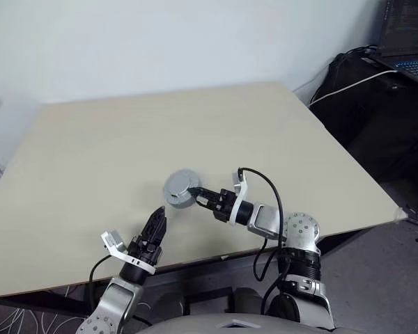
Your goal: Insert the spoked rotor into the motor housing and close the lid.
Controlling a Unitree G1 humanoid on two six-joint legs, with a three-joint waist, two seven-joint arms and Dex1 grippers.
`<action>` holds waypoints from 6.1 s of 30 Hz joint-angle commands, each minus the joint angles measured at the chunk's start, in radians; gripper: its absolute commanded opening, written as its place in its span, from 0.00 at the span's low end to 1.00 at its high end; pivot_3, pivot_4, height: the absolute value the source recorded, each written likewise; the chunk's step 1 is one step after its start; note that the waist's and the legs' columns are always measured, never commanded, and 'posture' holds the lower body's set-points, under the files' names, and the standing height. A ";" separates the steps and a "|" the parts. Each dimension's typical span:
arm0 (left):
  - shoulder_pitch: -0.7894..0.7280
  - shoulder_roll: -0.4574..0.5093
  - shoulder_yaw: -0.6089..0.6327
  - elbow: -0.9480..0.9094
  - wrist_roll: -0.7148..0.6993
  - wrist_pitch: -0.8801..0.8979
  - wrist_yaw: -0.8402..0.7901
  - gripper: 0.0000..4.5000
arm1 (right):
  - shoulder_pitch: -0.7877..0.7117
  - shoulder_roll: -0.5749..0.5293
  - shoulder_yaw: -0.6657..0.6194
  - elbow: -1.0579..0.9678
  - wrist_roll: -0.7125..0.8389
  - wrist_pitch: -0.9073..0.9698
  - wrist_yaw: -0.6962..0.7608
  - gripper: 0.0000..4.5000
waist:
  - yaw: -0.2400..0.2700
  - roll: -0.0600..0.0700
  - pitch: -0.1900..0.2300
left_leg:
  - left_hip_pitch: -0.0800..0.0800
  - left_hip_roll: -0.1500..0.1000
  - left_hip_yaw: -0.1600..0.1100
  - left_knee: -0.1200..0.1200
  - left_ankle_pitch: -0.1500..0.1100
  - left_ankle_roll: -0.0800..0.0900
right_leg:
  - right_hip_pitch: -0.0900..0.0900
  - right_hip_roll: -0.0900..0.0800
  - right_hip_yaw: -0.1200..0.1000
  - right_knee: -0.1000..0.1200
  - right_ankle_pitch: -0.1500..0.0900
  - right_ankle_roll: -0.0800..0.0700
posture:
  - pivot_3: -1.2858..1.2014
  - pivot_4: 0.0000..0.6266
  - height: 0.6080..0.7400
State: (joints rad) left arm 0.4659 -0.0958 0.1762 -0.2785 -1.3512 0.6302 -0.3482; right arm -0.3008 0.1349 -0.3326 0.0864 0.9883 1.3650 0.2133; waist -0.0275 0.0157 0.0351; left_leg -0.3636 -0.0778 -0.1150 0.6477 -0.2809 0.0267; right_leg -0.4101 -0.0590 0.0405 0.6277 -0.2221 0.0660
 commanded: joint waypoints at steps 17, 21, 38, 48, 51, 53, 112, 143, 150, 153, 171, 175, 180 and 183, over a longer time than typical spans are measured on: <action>-0.002 -0.063 -0.064 -0.007 -0.078 -0.061 0.014 0.87 | 0.051 0.057 0.056 -0.001 0.073 -0.005 0.064 0.39 | 0.000 0.000 0.000 | 0.000 0.000 0.001 0.002 0.000 0.000 | 0.001 0.001 0.001 0.000 0.000 0.000 | 0.52 0.00 1.00; 0.017 -0.061 -0.076 -0.014 -0.094 -0.060 0.029 0.87 | 0.056 0.055 0.053 -0.008 0.083 -0.024 0.069 0.39 | 0.000 0.000 0.000 | 0.000 0.000 0.001 0.002 0.000 0.001 | 0.001 0.001 0.001 0.000 0.000 0.000 | 0.52 0.00 1.00; 0.014 -0.076 -0.077 -0.001 -0.111 -0.087 0.045 0.87 | 0.057 0.037 0.073 -0.006 0.123 -0.011 0.090 0.39 | 0.001 0.000 0.000 | 0.001 0.000 0.002 0.003 0.000 0.001 | 0.002 0.001 0.002 0.000 0.000 0.000 | 0.52 0.00 1.00; -0.035 -0.063 -0.070 0.070 -0.100 -0.097 0.023 0.87 | 0.052 0.011 0.108 -0.003 0.148 0.071 0.131 0.39 | 0.001 0.000 0.000 | 0.001 0.000 0.002 0.003 0.000 0.001 | 0.002 0.001 0.002 0.001 0.000 0.000 | 0.52 0.00 1.00; -0.043 -0.055 -0.072 0.083 -0.104 -0.089 0.018 0.87 | 0.050 0.009 0.115 0.000 0.146 0.083 0.134 0.39 | 0.001 -0.001 0.000 | 0.001 0.000 0.002 0.004 0.000 0.001 | 0.002 0.001 0.002 0.001 0.000 0.000 | 0.52 0.00 1.00; -0.048 -0.047 -0.075 0.087 -0.101 -0.086 0.012 0.87 | 0.047 0.005 0.124 0.002 0.140 0.090 0.140 0.39 | 0.001 -0.001 -0.001 | 0.001 0.000 0.002 0.004 0.000 0.001 | 0.002 0.001 0.002 0.001 0.000 0.000 | 0.52 0.00 1.00; -0.266 -0.051 0.091 0.105 -0.045 -0.393 0.207 0.47 | 0.194 -0.319 0.577 -0.332 -0.497 -0.660 0.248 1.00 | 0.018 -0.006 -0.004 | 0.002 0.001 0.003 0.008 0.002 -0.001 | 0.004 0.002 0.002 0.001 0.000 0.005 | 0.52 0.00 1.00; -0.795 0.035 0.363 0.739 0.267 -0.423 0.417 0.47 | 0.249 -0.345 0.707 -0.273 -0.837 -1.047 0.270 1.00 | 0.048 -0.025 -0.008 | 0.005 0.000 0.001 0.014 0.004 -0.004 | 0.012 0.005 0.003 0.000 0.010 0.008 | 0.52 0.00 1.00; -0.749 -0.023 0.373 0.695 0.340 -0.418 0.561 0.75 | 0.252 -0.335 0.703 -0.272 -0.842 -1.043 0.268 1.00 | 0.051 -0.023 -0.010 | 0.013 0.000 0.002 0.013 0.003 -0.003 | 0.019 0.005 0.004 0.000 0.007 0.010 | 0.52 0.00 1.00; -0.698 -0.054 0.367 0.645 0.366 -0.406 0.615 0.97 | 0.249 -0.330 0.705 -0.268 -0.844 -1.039 0.270 1.00 | 0.040 -0.021 -0.011 | 0.018 0.001 0.003 0.012 0.001 -0.005 | 0.023 0.005 0.004 0.000 0.007 0.010 | 0.52 0.00 1.00; -0.254 -0.153 0.165 0.183 0.268 -0.180 0.796 1.00 | 0.267 -0.329 0.677 -0.308 -0.814 -0.980 0.288 1.00 | -0.007 -0.008 -0.025 | 0.023 0.005 0.007 0.003 -0.006 0.000 | 0.021 0.006 0.008 0.000 -0.002 0.009 | 0.52 0.00 1.00; -0.171 -0.030 0.002 0.028 0.424 -0.199 0.670 1.00 | 0.304 -0.313 0.628 -0.329 -0.784 -1.006 0.267 1.00 | 0.010 -0.007 -0.024 | 0.022 0.002 0.007 0.003 -0.010 -0.002 | 0.021 0.003 0.007 0.000 -0.006 0.010 | 0.52 0.00 1.00; -0.104 0.183 -0.242 -0.005 0.969 -0.478 0.521 1.00 | 0.379 -0.279 0.568 -0.307 -0.861 -1.195 0.150 1.00 | 0.032 -0.010 -0.018 | 0.020 -0.001 0.007 0.003 -0.012 -0.001 | 0.020 0.000 0.007 -0.001 -0.010 0.008 | 0.52 0.00 1.00; -0.072 0.196 -0.290 0.045 1.160 -0.690 0.510 1.00 | 0.418 -0.249 0.528 -0.284 -0.933 -1.322 0.038 1.00 | 0.042 -0.008 -0.017 | 0.019 0.000 0.006 0.002 -0.011 -0.003 | 0.018 0.001 0.006 0.000 -0.011 0.007 | 0.52 0.00 1.00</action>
State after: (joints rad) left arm 0.3926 0.1026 -0.0906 -0.2353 -0.2828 0.0480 0.1787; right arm 0.1245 -0.1195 0.2224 -0.1918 0.0879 0.1235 0.3014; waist 0.0149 0.0074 0.0185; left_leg -0.3445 -0.0776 -0.1083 0.6497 -0.2923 0.0237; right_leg -0.3918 -0.0589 0.0470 0.6276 -0.2330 0.0728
